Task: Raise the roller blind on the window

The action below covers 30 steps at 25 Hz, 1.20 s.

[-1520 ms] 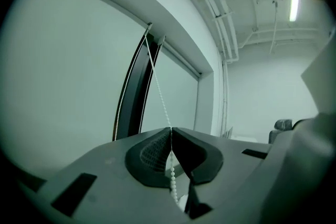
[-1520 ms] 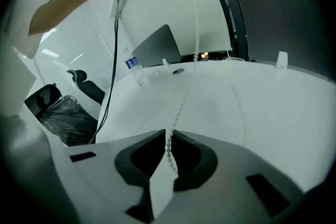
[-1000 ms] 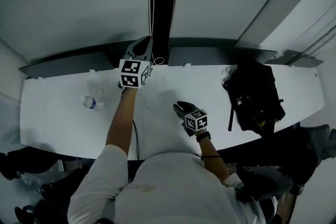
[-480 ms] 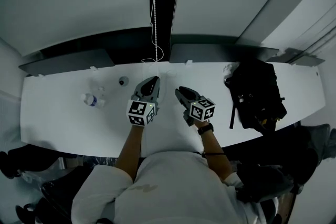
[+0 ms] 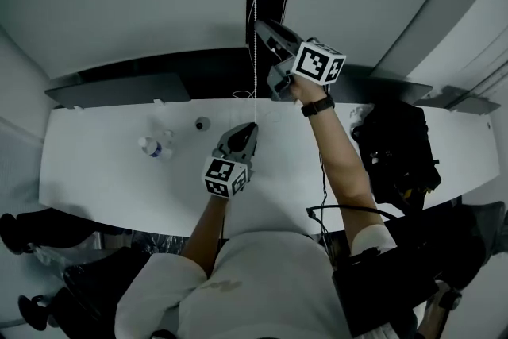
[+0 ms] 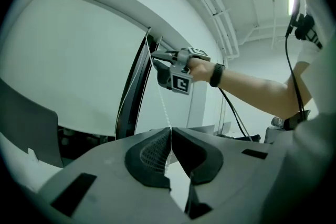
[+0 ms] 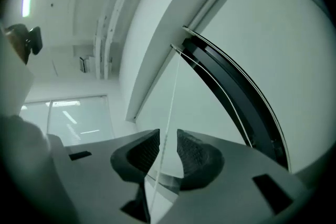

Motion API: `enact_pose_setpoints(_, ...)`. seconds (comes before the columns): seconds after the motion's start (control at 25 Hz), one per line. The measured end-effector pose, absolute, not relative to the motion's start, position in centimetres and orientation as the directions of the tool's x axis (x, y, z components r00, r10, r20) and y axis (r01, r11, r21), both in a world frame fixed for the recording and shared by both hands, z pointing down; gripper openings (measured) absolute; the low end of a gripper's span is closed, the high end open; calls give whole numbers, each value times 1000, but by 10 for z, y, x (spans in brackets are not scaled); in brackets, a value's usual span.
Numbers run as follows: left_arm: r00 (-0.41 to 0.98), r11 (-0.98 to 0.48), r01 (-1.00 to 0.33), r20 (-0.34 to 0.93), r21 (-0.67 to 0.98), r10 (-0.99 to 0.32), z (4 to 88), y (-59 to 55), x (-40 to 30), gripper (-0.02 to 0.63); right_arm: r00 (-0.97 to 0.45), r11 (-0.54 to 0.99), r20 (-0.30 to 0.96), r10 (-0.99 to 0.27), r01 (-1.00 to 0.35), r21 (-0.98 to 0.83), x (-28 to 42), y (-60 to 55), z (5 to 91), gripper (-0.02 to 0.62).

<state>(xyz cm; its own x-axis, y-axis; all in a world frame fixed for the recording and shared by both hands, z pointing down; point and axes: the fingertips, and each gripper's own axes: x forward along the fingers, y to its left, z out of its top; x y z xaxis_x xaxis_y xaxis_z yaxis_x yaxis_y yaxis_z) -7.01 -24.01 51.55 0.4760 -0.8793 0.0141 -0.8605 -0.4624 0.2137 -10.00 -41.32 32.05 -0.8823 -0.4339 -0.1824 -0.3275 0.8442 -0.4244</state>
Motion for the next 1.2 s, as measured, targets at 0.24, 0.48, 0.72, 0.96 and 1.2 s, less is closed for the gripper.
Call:
enact_pose_setpoints(0.24, 476, -463, -865, 24, 192, -879, 505, -227, -71, 9, -885, 793, -301, -354, -114, -598, -121, -428, 288, 83)
enact_pose_setpoints(0.48, 486, -467, -857, 41, 218, -873, 507, -229, -71, 9, -882, 802, -277, -382, -168, -573, -117, -425, 289, 12)
enact_pose_setpoints(0.72, 562, -490, -820, 252, 297, -788, 599, -233, -36, 9, -874, 829, 26, -485, -469, -303, -114, -413, 372, 11)
enact_pose_setpoints(0.96, 685, -378, -706, 443, 599, -579, 744, -141, -28, 11, -845, 745, 312, -434, -532, -403, -75, -319, 584, 11)
enact_pose_setpoints(1.2, 530, -245, -770, 377, 589, -760, 704, -150, -112, 14, -853, 666, 403, -331, -513, -541, -51, -224, 695, 11)
